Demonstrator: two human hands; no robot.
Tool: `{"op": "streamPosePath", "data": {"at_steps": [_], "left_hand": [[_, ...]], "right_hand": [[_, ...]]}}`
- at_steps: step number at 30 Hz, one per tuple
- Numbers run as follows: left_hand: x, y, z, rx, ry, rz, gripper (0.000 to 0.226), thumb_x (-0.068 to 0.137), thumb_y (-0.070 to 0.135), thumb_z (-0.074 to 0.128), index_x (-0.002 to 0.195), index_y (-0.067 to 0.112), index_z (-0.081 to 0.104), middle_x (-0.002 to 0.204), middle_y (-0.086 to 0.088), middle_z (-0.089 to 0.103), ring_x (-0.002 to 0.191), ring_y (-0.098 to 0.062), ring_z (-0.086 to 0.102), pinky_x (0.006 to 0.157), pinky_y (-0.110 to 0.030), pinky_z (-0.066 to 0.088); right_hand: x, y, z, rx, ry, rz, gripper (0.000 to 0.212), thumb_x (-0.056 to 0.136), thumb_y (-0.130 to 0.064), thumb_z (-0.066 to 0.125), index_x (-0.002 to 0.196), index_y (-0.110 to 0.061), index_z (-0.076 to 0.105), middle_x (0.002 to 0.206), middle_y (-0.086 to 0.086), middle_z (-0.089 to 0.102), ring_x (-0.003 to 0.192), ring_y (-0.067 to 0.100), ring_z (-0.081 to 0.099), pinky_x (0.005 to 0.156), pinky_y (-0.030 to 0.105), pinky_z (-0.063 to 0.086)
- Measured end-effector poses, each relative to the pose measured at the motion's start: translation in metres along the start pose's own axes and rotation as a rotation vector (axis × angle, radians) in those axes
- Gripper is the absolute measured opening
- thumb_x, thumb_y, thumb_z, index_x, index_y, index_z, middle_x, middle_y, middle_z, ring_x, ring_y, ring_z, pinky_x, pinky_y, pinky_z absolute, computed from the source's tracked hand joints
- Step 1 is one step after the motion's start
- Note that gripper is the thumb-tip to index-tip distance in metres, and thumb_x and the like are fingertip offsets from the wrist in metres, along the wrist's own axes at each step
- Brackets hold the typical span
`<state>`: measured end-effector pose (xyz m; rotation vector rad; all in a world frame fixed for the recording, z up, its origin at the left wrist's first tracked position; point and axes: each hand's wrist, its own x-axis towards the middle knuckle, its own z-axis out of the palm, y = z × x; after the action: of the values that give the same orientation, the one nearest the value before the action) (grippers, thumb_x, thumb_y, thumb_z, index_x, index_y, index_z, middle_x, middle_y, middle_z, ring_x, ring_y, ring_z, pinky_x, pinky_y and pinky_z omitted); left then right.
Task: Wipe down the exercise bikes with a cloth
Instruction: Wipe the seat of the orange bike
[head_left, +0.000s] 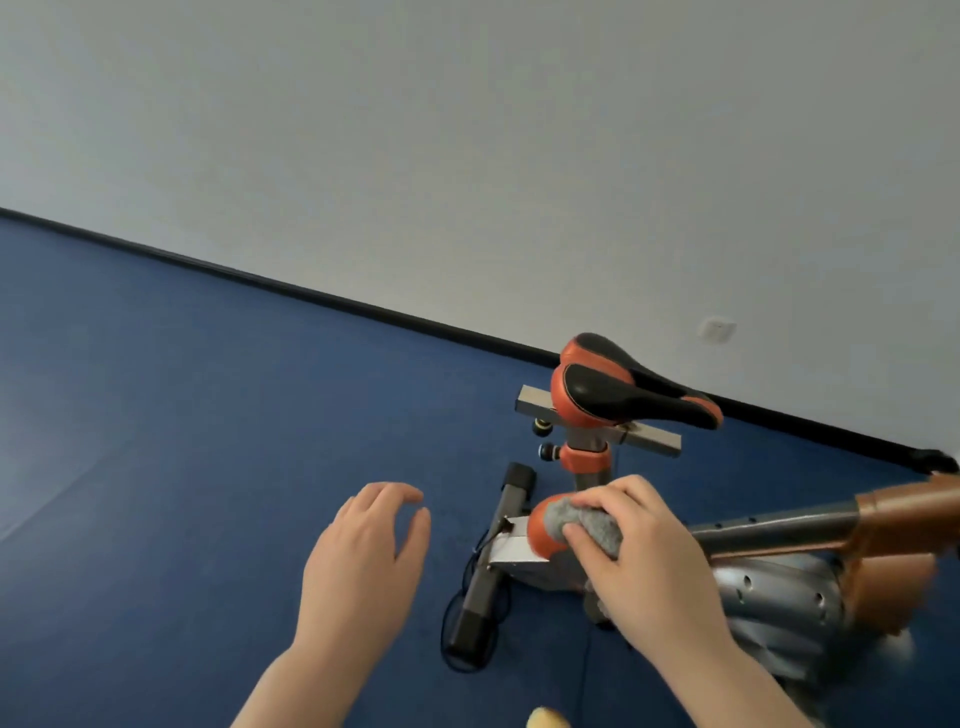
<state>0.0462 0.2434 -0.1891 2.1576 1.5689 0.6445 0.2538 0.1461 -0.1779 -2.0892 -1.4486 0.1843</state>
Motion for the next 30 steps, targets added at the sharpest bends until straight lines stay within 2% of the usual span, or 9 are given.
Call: {"op": "streamPosePath", "data": {"at_steps": [3,5,11,15,20,23,27,30], "left_hand": [[0.017,-0.014,-0.004,-0.006,0.003,-0.047,0.015,0.091,0.042,0.044,0.101,0.039,0.055,0.097,0.032,0.049,0.075,-0.006,0.05,0.059,-0.012,0.032],[0.031,-0.023,-0.004,0.002,0.006,-0.063,0.016,0.091,0.042,0.045,0.102,0.038,0.056,0.1,0.03,0.051,0.073,-0.006,0.05,0.06,-0.015,0.034],[0.095,-0.041,-0.006,0.083,0.008,-0.053,0.02,0.093,0.041,0.045,0.106,0.033,0.058,0.11,0.025,0.054,0.082,-0.004,0.05,0.071,-0.022,0.035],[0.146,-0.051,-0.006,0.093,0.054,-0.078,0.02,0.092,0.039,0.046,0.104,0.031,0.059,0.111,0.022,0.057,0.081,-0.009,0.052,0.071,-0.025,0.036],[0.198,-0.073,-0.007,0.136,-0.004,-0.152,0.023,0.092,0.043,0.043,0.106,0.031,0.059,0.115,0.021,0.056,0.087,-0.009,0.053,0.068,-0.026,0.037],[0.246,-0.094,-0.007,0.125,-0.001,-0.174,0.024,0.092,0.043,0.042,0.105,0.032,0.059,0.115,0.021,0.056,0.088,-0.009,0.053,0.067,-0.026,0.037],[0.326,-0.116,-0.004,0.118,-0.045,-0.083,0.025,0.092,0.043,0.042,0.106,0.031,0.059,0.117,0.02,0.056,0.091,-0.009,0.053,0.07,-0.026,0.037],[0.392,-0.13,-0.007,0.134,-0.106,0.005,0.025,0.093,0.043,0.042,0.108,0.032,0.058,0.118,0.021,0.055,0.088,-0.007,0.051,0.069,-0.024,0.036]], "right_hand": [[0.023,-0.008,0.016,0.003,-0.035,-0.007,0.018,0.081,-0.033,0.07,0.097,-0.033,0.063,0.095,-0.023,0.048,0.081,-0.001,0.052,0.057,0.007,0.035],[0.043,-0.013,0.028,0.012,-0.049,-0.015,0.018,0.081,-0.033,0.069,0.098,-0.034,0.063,0.097,-0.023,0.049,0.084,-0.002,0.051,0.058,0.007,0.035],[0.114,-0.023,0.059,0.044,-0.048,-0.061,0.016,0.081,-0.03,0.07,0.095,-0.033,0.063,0.095,-0.02,0.051,0.084,0.0,0.053,0.058,0.007,0.036],[0.161,-0.024,0.08,0.04,-0.077,-0.071,0.013,0.082,-0.029,0.068,0.094,-0.03,0.064,0.096,-0.018,0.052,0.085,-0.002,0.048,0.062,0.008,0.036],[0.214,-0.034,0.098,-0.012,-0.125,-0.038,0.013,0.081,-0.03,0.068,0.092,-0.033,0.062,0.093,-0.018,0.05,0.081,0.004,0.054,0.058,0.019,0.047],[0.252,-0.042,0.116,-0.007,-0.133,-0.005,0.012,0.081,-0.029,0.067,0.089,-0.036,0.062,0.092,-0.019,0.05,0.082,0.003,0.052,0.058,0.016,0.042],[0.309,-0.059,0.145,-0.032,-0.082,0.081,0.011,0.082,-0.031,0.066,0.088,-0.038,0.061,0.093,-0.019,0.05,0.079,0.003,0.052,0.054,0.017,0.038],[0.355,-0.074,0.162,-0.021,-0.03,0.168,0.01,0.083,-0.031,0.066,0.088,-0.038,0.061,0.094,-0.019,0.05,0.078,0.002,0.053,0.055,0.023,0.044]]}}
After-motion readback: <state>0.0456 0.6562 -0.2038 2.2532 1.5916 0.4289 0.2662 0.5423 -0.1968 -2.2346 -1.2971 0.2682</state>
